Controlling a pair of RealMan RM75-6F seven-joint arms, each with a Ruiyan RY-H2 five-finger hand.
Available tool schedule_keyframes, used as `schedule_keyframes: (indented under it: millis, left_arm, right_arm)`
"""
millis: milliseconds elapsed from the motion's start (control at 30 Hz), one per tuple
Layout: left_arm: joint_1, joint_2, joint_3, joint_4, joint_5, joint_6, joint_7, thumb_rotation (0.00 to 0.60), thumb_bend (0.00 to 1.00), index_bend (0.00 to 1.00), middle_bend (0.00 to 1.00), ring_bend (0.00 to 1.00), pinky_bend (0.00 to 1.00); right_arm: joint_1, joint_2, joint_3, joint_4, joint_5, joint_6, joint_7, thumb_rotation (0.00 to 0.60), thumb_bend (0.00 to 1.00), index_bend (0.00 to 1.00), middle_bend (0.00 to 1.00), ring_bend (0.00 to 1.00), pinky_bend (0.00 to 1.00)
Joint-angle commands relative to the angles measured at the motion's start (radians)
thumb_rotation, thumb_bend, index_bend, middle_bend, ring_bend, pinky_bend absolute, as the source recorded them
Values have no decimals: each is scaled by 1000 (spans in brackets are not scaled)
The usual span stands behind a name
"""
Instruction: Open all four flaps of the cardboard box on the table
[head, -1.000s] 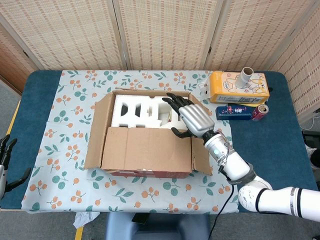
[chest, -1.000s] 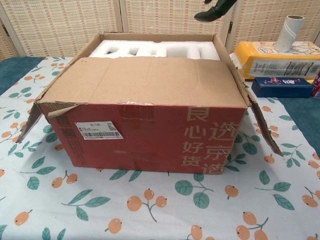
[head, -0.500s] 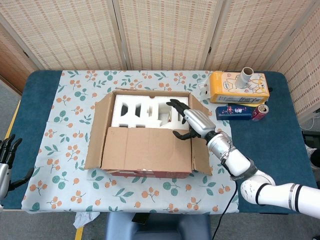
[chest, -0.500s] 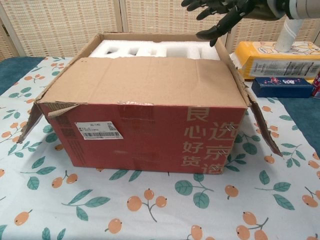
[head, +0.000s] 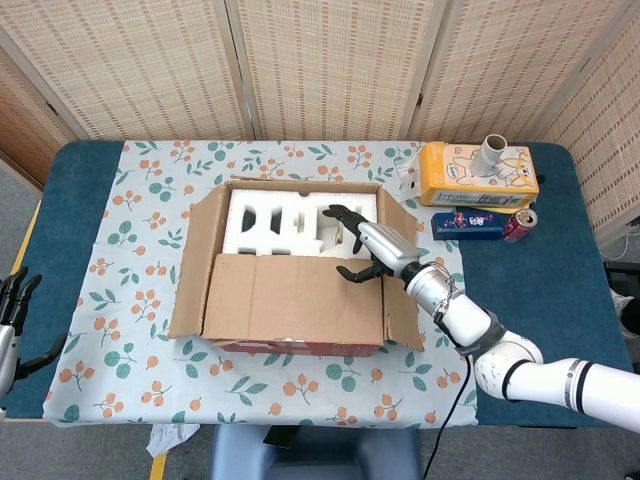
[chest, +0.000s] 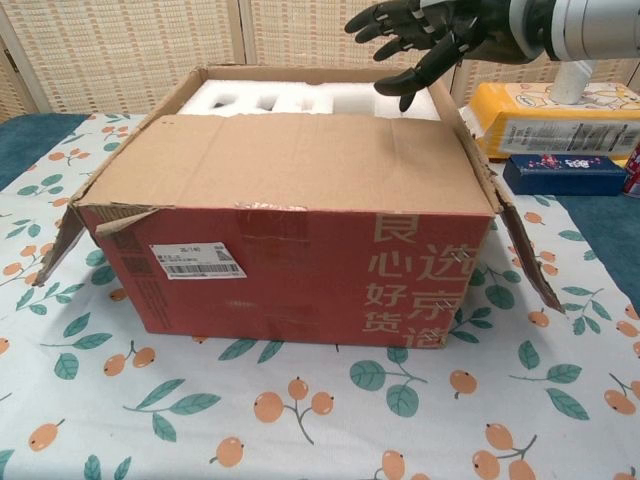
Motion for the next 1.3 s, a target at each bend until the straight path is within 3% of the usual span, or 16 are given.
schedule_keyframes:
  millis: [33, 600, 1300]
  left_arm:
    - [-1, 1, 0, 0, -2, -3, -1, 600, 346, 0, 0, 0, 0]
    - [-4, -7, -3, -1, -21, -15, 34, 600, 346, 0, 0, 0, 0]
    - [1, 2, -4, -40, -38, -21, 83, 600, 347, 0, 0, 0, 0]
  right_arm:
    - [3, -8, -3, 15, -11, -7, 17, 600, 444, 0, 0, 0, 376]
    - [18, -43, -25, 102, -45, -49, 103, 600, 444, 0, 0, 0, 359]
    - [-11, 35, -27, 3, -69, -59, 178, 600, 444, 0, 0, 0, 384]
